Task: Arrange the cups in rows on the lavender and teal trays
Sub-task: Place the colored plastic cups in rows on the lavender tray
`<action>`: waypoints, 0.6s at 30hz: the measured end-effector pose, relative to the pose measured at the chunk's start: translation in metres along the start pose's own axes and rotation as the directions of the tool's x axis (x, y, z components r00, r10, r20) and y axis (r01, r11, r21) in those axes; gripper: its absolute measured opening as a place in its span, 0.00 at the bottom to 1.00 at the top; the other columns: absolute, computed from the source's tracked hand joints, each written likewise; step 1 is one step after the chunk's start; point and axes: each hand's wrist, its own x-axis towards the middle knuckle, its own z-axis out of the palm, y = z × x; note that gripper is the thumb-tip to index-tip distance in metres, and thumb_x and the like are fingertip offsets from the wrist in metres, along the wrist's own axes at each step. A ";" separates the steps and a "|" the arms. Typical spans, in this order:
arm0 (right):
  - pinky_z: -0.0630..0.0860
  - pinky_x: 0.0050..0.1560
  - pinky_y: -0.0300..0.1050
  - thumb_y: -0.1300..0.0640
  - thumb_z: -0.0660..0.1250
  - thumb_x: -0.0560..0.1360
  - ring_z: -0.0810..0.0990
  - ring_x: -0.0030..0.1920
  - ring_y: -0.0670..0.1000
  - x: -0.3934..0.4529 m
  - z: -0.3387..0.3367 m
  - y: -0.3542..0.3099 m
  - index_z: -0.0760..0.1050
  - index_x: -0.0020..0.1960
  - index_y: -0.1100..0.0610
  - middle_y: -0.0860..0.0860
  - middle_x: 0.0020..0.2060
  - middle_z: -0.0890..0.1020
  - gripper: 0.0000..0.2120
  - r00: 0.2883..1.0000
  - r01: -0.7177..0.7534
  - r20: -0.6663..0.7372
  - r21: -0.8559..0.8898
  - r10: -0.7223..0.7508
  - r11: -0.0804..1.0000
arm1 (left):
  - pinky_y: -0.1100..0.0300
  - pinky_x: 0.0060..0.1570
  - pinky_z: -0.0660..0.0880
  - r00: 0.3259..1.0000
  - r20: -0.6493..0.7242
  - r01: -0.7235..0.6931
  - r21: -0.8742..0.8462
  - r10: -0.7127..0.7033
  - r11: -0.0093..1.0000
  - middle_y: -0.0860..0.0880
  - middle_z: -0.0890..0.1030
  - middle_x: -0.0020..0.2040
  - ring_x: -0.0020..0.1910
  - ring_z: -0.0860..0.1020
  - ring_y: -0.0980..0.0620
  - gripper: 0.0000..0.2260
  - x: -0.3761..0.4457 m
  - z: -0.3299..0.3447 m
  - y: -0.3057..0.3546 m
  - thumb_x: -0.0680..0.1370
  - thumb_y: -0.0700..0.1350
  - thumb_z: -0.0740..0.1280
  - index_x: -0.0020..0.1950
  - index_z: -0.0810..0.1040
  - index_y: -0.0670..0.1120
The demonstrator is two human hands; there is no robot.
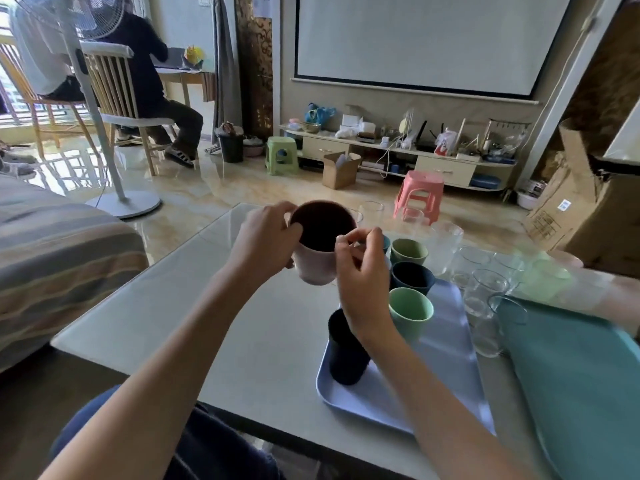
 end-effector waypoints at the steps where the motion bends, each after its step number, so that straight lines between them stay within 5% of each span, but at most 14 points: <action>1: 0.72 0.38 0.34 0.59 0.62 0.78 0.78 0.40 0.46 0.004 -0.015 -0.003 0.67 0.46 0.55 0.48 0.38 0.78 0.04 0.999 0.016 -0.031 0.005 -0.015 1.000 | 0.62 0.24 0.77 0.999 -0.006 -0.036 -0.058 0.036 0.998 0.50 0.79 0.32 0.21 0.79 0.55 0.14 -0.002 0.005 0.011 0.75 0.38 0.62 0.58 0.78 0.47; 7: 0.75 0.37 0.46 0.57 0.64 0.76 0.75 0.33 0.38 0.001 -0.123 0.007 0.69 0.44 0.53 0.43 0.33 0.75 0.05 0.993 -0.038 -0.115 -0.081 0.029 0.996 | 0.62 0.26 0.78 0.948 0.223 -0.168 -0.249 0.225 0.954 0.48 0.81 0.32 0.22 0.78 0.55 0.09 -0.020 0.051 0.069 0.77 0.43 0.67 0.57 0.77 0.46; 10: 0.80 0.38 0.59 0.52 0.64 0.74 0.76 0.35 0.43 -0.022 -0.163 0.027 0.70 0.42 0.49 0.48 0.35 0.77 0.05 0.972 -0.224 -0.086 -0.036 0.220 0.974 | 0.62 0.32 0.79 0.866 0.409 -0.249 -0.143 0.286 0.958 0.54 0.79 0.31 0.24 0.77 0.58 0.08 -0.029 0.080 0.077 0.76 0.44 0.68 0.54 0.79 0.47; 12: 0.81 0.38 0.58 0.55 0.64 0.77 0.76 0.35 0.44 -0.040 -0.177 0.041 0.70 0.43 0.53 0.51 0.37 0.76 0.05 0.954 -0.297 -0.050 -0.037 0.295 0.954 | 0.60 0.36 0.78 0.827 0.475 -0.334 -0.013 0.300 0.942 0.55 0.78 0.33 0.29 0.77 0.56 0.06 -0.029 0.093 0.078 0.74 0.46 0.67 0.49 0.81 0.49; 15: 0.78 0.35 0.45 0.59 0.64 0.77 0.76 0.33 0.41 -0.061 -0.183 0.057 0.71 0.44 0.55 0.49 0.34 0.77 0.04 0.932 -0.362 -0.015 -0.083 0.362 0.929 | 0.57 0.38 0.76 0.847 0.501 -0.370 0.315 0.177 0.874 0.50 0.78 0.37 0.35 0.76 0.47 0.07 -0.020 0.104 0.070 0.72 0.46 0.64 0.34 0.74 0.50; 18: 0.80 0.38 0.60 0.59 0.65 0.77 0.78 0.35 0.45 -0.075 -0.179 0.067 0.72 0.42 0.53 0.49 0.32 0.78 0.05 0.911 -0.407 0.029 -0.082 0.411 0.910 | 0.57 0.34 0.78 0.729 0.678 -0.294 0.433 -0.093 0.852 0.47 0.80 0.33 0.32 0.80 0.46 0.07 -0.012 0.107 0.053 0.71 0.43 0.64 0.34 0.79 0.45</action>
